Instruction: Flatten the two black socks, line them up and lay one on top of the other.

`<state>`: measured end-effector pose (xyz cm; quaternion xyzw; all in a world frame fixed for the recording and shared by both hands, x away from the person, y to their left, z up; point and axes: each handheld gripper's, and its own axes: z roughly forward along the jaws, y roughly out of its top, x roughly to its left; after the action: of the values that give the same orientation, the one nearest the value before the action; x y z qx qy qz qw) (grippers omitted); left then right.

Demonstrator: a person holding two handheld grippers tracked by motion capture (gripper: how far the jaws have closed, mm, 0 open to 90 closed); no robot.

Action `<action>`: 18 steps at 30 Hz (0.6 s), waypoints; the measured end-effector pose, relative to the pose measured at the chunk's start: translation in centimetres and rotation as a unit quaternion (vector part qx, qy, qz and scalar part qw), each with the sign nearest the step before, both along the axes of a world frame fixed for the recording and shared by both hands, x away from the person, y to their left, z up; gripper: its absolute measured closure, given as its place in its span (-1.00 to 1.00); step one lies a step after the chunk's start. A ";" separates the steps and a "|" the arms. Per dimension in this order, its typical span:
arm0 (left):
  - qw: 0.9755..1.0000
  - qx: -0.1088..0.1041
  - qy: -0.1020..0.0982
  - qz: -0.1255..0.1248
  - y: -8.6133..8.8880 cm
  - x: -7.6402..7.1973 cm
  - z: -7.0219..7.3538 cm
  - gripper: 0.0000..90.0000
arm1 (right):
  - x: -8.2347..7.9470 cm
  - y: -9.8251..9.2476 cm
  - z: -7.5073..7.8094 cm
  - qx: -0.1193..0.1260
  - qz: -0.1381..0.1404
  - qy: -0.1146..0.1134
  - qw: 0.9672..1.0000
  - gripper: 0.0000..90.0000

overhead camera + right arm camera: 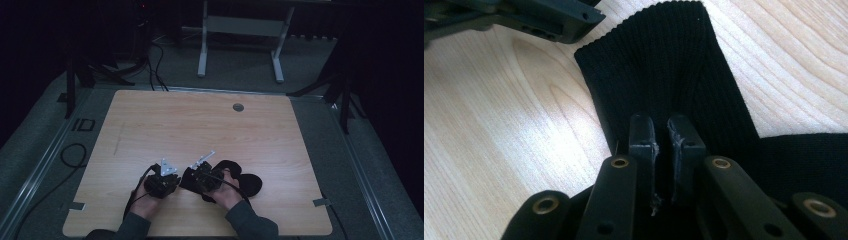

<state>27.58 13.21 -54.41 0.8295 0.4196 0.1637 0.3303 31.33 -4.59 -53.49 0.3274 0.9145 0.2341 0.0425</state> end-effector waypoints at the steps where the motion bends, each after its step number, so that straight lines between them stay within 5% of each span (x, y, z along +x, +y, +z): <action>1: 1.000 0.000 0.000 0.000 0.0 0.0 0.0 0.79 | 0.0 0.0 0.0 0.000 0.001 -0.002 1.000 0.83; 4: 1.000 -0.001 -0.019 -0.022 -0.9 -0.1 0.4 0.79 | -0.1 0.1 -0.1 -0.001 0.003 -0.005 1.000 0.83; 11: 0.999 0.025 -0.017 -0.029 -2.0 0.5 -0.3 0.84 | 0.0 0.0 0.0 0.002 0.000 0.002 1.000 0.83; 17: 0.999 0.033 -0.018 -0.029 -2.0 0.4 -0.5 0.87 | 0.3 -0.5 0.3 0.033 0.009 0.024 0.999 0.48; 18: 0.999 0.035 -0.021 -0.029 -2.1 0.4 -0.6 0.87 | 0.4 -1.0 1.2 0.056 0.017 0.017 0.998 0.42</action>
<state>27.93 11.07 -54.96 0.8487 0.3827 0.1859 0.3143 31.70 -5.58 -52.27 0.3180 0.9058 0.2799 0.0046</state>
